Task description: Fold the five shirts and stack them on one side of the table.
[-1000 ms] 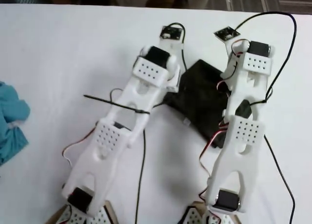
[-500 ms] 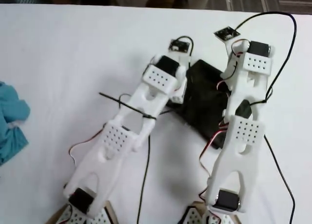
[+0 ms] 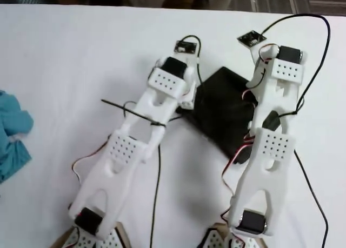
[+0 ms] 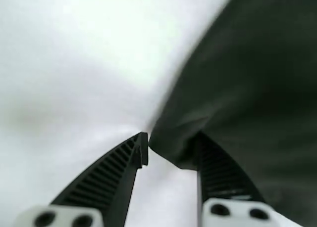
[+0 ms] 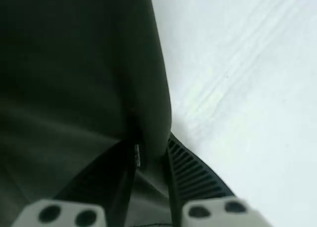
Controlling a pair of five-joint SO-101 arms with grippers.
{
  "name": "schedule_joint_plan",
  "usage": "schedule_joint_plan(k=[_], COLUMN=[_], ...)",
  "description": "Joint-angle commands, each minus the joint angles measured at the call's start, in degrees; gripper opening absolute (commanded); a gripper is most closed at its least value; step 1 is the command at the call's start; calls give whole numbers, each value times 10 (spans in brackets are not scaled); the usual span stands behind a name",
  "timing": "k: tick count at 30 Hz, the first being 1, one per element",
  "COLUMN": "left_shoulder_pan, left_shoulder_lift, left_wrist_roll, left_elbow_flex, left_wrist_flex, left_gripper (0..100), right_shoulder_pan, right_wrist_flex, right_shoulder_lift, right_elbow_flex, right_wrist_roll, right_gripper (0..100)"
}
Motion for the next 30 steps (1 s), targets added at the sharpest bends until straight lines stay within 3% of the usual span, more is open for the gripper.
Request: schedule_joint_plan(k=[1,11,18,20,23,30], left_shoulder_pan=[-3,61,52,52,52,40], left_shoulder_lift=[-9,54,60,60,60,60], left_wrist_roll=[-2,-1,-1,-2,-37,-55], left_elbow_flex=[-18,-23,-19,-20,-18,-18], left_wrist_flex=[7,-16,-37,-22,-12,-6], left_gripper=[172,173,172,139,8,21], right_shoulder_pan=[7,5,7,7,7,10], right_wrist_flex=[8,8,8,8,8,8], right_shoulder_lift=[-45,-44,-44,-45,-45,-50], right_elbow_flex=[-4,-4,-4,-4,-4,-4], right_wrist_roll=[3,4,4,4,4,4], right_gripper=[21,21,21,21,21,21])
